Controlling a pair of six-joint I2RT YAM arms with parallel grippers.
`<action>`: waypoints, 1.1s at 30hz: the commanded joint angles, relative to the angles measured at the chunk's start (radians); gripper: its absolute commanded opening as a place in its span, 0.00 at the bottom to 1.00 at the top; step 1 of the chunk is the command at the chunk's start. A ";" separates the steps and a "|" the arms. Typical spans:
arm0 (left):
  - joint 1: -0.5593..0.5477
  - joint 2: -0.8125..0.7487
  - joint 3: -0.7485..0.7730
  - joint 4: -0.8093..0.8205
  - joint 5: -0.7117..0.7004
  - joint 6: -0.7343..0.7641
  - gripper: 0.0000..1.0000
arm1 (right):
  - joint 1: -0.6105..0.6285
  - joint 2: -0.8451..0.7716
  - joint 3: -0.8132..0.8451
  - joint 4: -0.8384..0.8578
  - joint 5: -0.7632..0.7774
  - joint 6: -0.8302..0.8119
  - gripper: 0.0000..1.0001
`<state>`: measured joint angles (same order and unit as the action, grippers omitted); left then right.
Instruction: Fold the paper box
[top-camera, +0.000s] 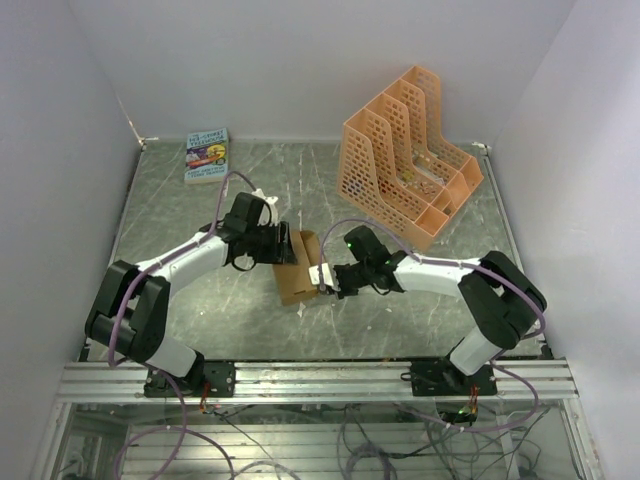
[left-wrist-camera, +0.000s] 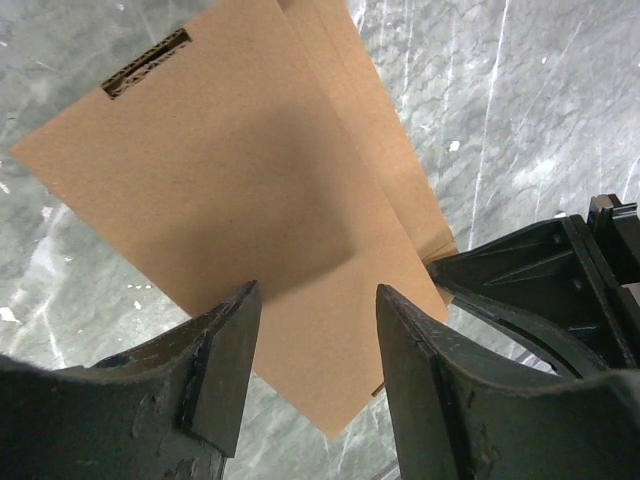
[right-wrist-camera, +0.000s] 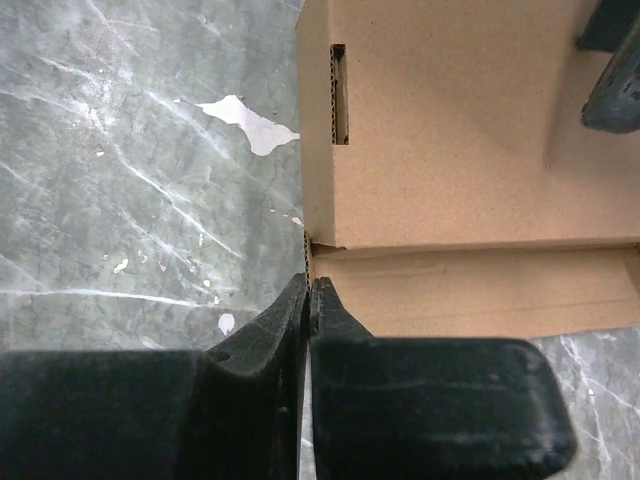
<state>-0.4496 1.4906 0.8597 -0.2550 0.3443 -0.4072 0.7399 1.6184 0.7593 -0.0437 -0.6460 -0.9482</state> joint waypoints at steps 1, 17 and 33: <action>0.023 0.006 0.026 -0.075 -0.049 0.041 0.63 | 0.002 0.025 0.026 -0.062 -0.008 0.031 0.00; 0.006 -0.053 -0.025 0.015 0.121 0.001 0.63 | 0.007 0.048 0.061 -0.090 -0.036 0.069 0.00; -0.023 0.057 0.011 -0.035 0.057 0.050 0.61 | 0.004 0.066 0.076 -0.111 -0.029 0.098 0.00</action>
<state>-0.4789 1.5196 0.8719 -0.2554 0.4500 -0.3882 0.7414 1.6642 0.8234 -0.1192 -0.6693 -0.8700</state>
